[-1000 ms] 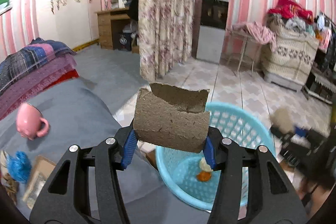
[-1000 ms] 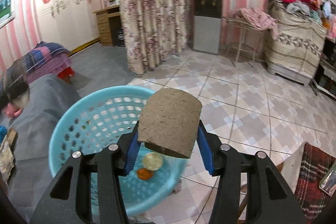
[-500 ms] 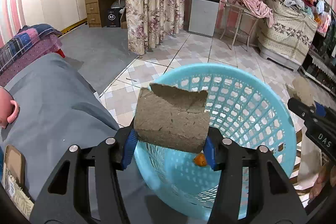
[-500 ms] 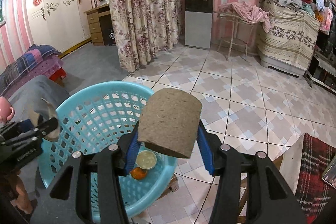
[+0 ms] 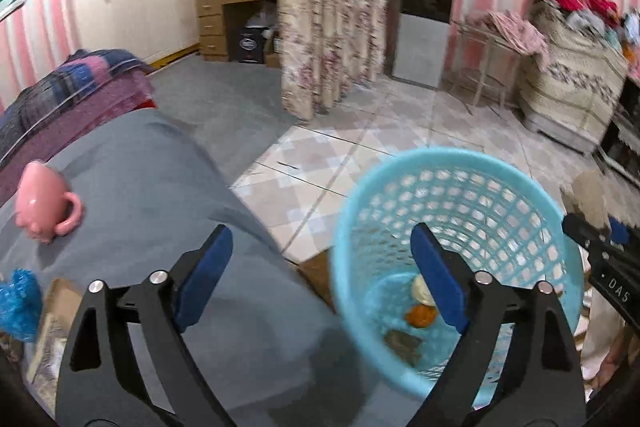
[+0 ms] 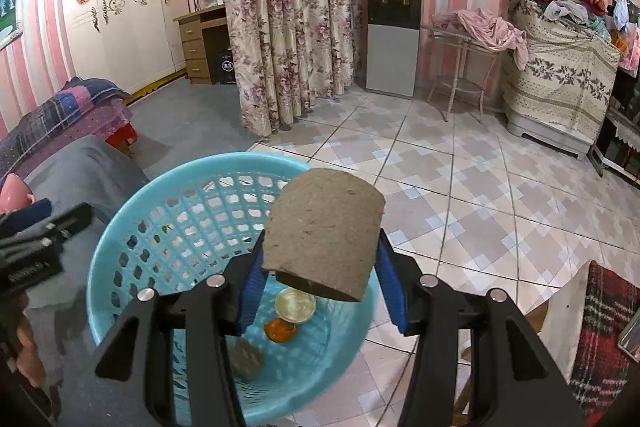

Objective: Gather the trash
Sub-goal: 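Open both tools to drop the cardboard pieces into the basket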

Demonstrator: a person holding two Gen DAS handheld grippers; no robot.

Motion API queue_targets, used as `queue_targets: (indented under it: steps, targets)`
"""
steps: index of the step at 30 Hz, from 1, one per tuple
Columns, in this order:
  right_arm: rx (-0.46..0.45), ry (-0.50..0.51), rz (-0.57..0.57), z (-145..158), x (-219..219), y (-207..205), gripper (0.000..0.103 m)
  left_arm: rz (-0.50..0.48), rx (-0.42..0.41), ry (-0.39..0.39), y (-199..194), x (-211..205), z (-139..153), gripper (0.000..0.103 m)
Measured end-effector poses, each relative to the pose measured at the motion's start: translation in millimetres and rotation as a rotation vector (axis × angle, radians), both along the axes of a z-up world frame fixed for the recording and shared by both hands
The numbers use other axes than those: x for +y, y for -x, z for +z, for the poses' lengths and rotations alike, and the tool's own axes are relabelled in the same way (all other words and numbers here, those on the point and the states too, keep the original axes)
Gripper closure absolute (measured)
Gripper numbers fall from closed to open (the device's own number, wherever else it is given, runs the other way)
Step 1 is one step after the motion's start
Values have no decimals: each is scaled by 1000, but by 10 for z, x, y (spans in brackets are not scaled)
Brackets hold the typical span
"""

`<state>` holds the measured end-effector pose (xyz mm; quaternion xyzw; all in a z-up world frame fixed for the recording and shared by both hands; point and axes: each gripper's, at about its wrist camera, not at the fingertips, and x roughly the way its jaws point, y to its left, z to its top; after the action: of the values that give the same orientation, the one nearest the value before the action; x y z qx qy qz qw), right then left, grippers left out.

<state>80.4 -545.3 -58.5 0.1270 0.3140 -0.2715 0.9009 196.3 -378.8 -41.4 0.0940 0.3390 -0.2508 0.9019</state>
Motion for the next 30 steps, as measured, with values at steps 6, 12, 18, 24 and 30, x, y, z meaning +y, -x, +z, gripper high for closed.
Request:
queue_targets:
  steps: [6,12,18,24,30]
  targets:
    - [6,-13,28,-48,141,-150,52,95,-1,-3,-143,397,125,12]
    - [-1,-11,61,-60,320,-284,48,134,-23,-16,-166,634,250,12]
    - [2,-4,66,-47,414,-334,29,159,-32,-13,-164,828,338,12]
    - [2,28,66,96,493,-297,17,177,-44,-6,-125,961,425,12]
    - [-44,66,106,330,675,-278,10,176,-64,39,23,1141,614,10]
